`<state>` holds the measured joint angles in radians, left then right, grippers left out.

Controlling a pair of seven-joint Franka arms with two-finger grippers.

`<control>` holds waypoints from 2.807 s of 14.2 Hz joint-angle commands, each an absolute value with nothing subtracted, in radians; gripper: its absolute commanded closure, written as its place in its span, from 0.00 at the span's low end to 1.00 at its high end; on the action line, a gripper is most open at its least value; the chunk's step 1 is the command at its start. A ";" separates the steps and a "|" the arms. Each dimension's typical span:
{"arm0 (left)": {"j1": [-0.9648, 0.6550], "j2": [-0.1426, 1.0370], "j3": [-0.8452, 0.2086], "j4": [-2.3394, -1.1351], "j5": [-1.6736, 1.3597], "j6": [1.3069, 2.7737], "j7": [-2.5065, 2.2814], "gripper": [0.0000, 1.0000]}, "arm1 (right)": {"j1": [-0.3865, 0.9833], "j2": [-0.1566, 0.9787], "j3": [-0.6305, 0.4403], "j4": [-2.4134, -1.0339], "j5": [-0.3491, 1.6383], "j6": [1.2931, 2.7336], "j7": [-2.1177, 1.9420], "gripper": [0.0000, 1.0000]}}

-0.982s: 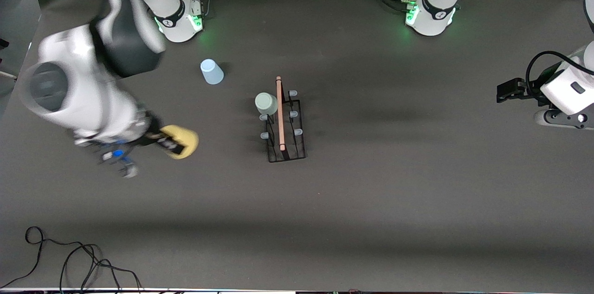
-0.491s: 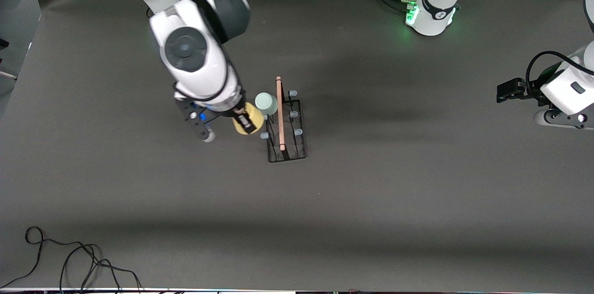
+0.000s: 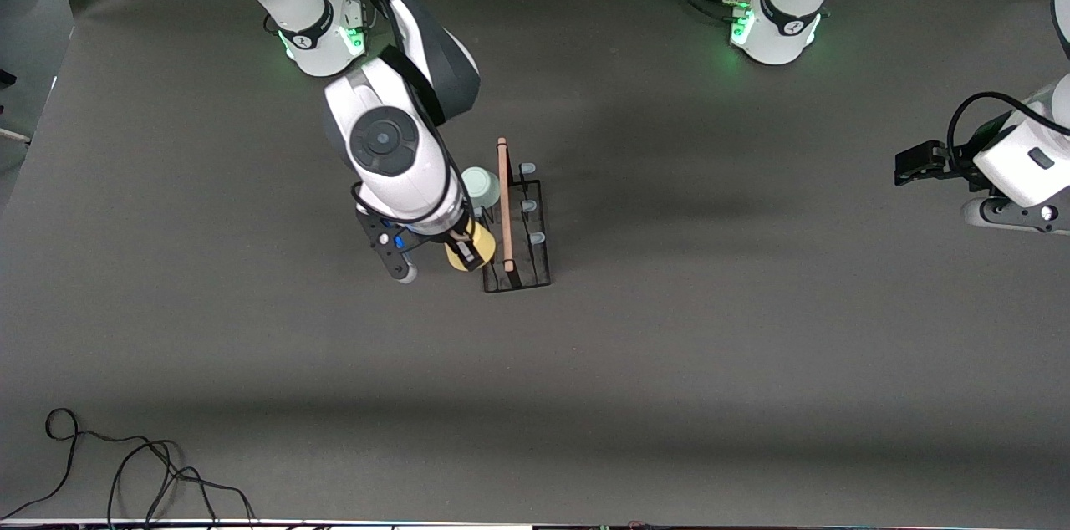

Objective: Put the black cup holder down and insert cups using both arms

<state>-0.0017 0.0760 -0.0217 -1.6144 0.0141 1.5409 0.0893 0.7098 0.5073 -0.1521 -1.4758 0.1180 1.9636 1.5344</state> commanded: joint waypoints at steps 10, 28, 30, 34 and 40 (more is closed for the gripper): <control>-0.002 0.058 -0.020 -1.623 0.018 1.531 0.097 0.00 | 0.736 0.574 -0.158 -1.582 0.133 2.145 1.574 0.00; -0.002 0.058 -0.020 -1.623 0.017 1.534 0.097 0.00 | 0.632 0.198 -0.278 -1.380 0.061 1.496 0.720 0.00; -0.003 0.058 -0.020 -1.623 0.017 1.540 0.094 0.00 | 0.515 0.149 -0.246 -1.422 0.060 1.496 0.550 0.00; -0.005 0.055 -0.020 -1.629 0.017 1.587 0.045 0.00 | 0.258 0.086 -0.164 -1.488 0.048 1.502 0.237 0.00; -0.005 0.043 -0.021 -1.658 0.017 1.641 0.040 0.00 | 0.002 0.023 -0.046 -1.583 0.023 1.562 -0.043 0.00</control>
<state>-0.0015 0.0760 -0.0211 -1.6190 0.0141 1.6197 0.0585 0.0594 0.0673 -0.1040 -1.5211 0.0417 1.5237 0.0083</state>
